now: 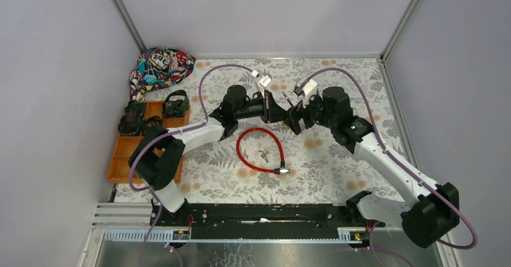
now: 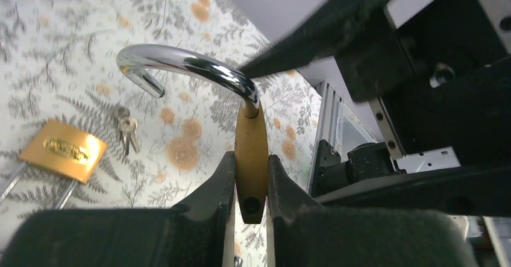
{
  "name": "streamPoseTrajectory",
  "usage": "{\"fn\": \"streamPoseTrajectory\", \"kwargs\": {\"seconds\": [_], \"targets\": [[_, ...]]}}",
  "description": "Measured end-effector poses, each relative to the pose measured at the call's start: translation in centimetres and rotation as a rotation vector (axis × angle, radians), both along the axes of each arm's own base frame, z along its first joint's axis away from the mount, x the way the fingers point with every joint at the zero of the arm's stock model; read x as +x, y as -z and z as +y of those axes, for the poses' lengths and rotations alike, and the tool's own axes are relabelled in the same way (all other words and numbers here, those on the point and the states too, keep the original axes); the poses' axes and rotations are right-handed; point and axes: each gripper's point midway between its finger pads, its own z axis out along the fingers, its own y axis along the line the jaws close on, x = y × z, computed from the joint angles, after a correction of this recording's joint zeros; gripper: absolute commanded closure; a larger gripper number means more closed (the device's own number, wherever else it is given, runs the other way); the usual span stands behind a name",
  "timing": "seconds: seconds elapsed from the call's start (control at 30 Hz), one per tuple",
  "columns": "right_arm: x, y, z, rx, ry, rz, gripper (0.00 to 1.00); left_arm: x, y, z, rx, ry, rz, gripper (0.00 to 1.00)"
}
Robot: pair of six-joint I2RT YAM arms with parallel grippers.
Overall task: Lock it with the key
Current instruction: Pick up the lock from the center of the board.
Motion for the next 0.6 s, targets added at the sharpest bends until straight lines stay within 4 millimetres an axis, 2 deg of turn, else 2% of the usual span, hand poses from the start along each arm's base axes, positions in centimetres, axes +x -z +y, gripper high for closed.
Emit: {"fn": "streamPoseTrajectory", "kwargs": {"seconds": [0.1, 0.2, 0.33, 0.4, 0.47, 0.53, 0.6], "targets": [[0.2, -3.8, -0.2, 0.05, 0.009, -0.081, 0.0, 0.2, -2.8, 0.4, -0.045, -0.006, -0.107, 1.0], [0.0, -8.8, -1.5, 0.172, 0.022, -0.161, 0.0, 0.5, -5.9, 0.9, -0.092, -0.004, -0.196, 1.0], [0.6, -15.9, -4.3, 0.481, 0.059, -0.225, 0.0, 1.1, -11.4, 1.8, -0.173, 0.001, -0.327, 1.0], [0.1, -18.7, -3.8, 0.648, -0.008, -0.228, 0.0, 0.8, -14.3, 2.4, -0.221, 0.003, -0.39, 1.0], [-0.9, -20.2, -2.5, 0.786, -0.112, -0.2, 0.0, -0.1, -17.2, 2.8, -0.273, 0.007, -0.438, 1.0], [-1.5, -20.7, -1.7, 0.891, -0.187, -0.154, 0.01, -1.4, -19.4, 3.0, -0.322, 0.022, -0.464, 1.0], [-1.8, -20.9, -1.4, 0.975, -0.232, -0.105, 0.07, -2.7, -21.0, 3.1, -0.36, 0.04, -0.475, 1.0]]}}
